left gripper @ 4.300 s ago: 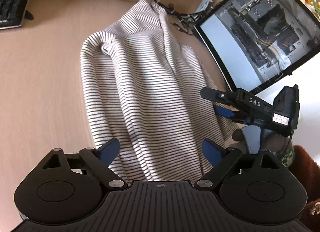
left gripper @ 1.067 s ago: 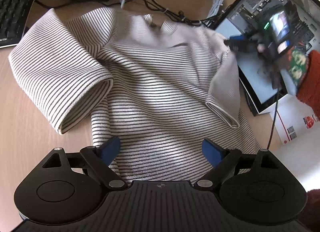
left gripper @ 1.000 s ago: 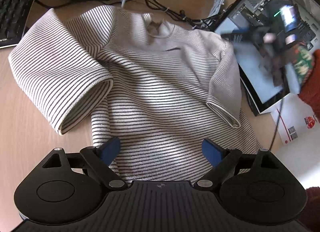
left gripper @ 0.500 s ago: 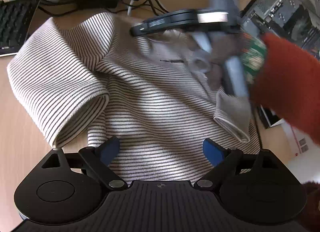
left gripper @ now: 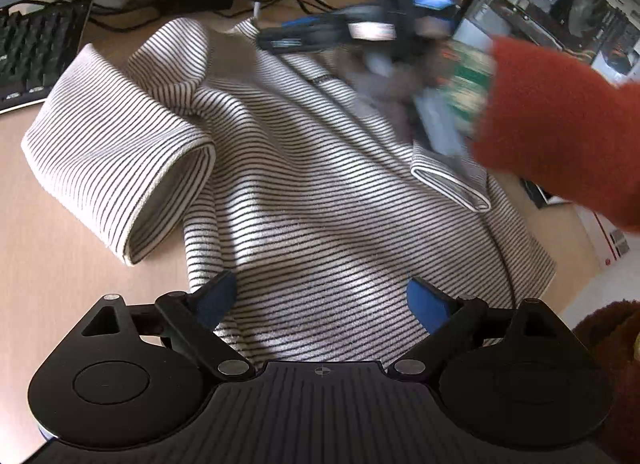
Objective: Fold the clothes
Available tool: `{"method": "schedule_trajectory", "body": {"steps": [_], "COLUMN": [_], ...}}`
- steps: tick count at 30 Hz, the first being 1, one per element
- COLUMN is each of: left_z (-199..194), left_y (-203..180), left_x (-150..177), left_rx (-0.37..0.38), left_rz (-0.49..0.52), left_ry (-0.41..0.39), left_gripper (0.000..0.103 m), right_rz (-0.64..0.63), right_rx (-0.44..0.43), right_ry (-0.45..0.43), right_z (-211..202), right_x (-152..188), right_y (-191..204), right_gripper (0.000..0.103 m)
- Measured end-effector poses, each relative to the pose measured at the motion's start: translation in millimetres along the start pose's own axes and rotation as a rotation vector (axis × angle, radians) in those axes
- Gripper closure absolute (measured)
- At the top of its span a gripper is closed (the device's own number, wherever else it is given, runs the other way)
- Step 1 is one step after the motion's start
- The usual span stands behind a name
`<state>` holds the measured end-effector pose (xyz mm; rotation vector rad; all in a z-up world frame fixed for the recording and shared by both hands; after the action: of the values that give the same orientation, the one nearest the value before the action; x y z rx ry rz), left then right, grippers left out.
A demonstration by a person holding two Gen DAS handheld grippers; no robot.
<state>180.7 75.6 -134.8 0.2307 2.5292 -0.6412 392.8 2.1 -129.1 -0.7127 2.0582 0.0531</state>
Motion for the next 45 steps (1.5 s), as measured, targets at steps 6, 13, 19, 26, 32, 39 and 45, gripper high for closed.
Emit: {"method": "schedule_trajectory", "body": {"steps": [6, 13, 19, 26, 32, 39, 45], "left_z": [-9, 2, 19, 11, -3, -37, -51], "left_y": [12, 10, 9, 10, 15, 1, 4], "left_x": [-9, -41, -40, -31, -41, -57, -59], "left_rx": [0.061, 0.146, 0.18, 0.206, 0.032, -0.042, -0.031], "left_rz": [-0.04, -0.035, -0.009, 0.026, 0.024, 0.087, 0.058], "left_ry": [0.036, 0.012, 0.073, 0.084, 0.021, -0.086, -0.127], "left_gripper": [0.008, 0.007, 0.007, 0.006, 0.006, 0.002, 0.001], "right_rz": [0.057, 0.1, 0.157, 0.143, 0.002, 0.242, 0.423], "right_rx": [0.157, 0.34, 0.424, 0.258, 0.35, 0.414, 0.455], "right_ry": [0.047, 0.215, 0.284, 0.184, 0.286, 0.176, -0.106], "right_z": [-116, -187, -222, -244, -204, -236, -286], "right_x": [70, 144, 167, 129, 148, 95, -7], "right_y": [-42, -52, -47, -2, 17, -66, -156], "right_gripper": [0.046, 0.047, 0.047, 0.046, 0.059, 0.093, 0.093]}}
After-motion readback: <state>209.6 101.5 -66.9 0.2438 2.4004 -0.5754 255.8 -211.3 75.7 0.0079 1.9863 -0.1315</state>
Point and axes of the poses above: each gripper's, at about its wrist camera, not at the fingertips, and z roughly the way its jaws point, y to its left, x to its underside, the point moved 7 cm from there along z, roughly the way its jaws point, and after that the axes turned 5 degrees about x, right-handed, at the moved point
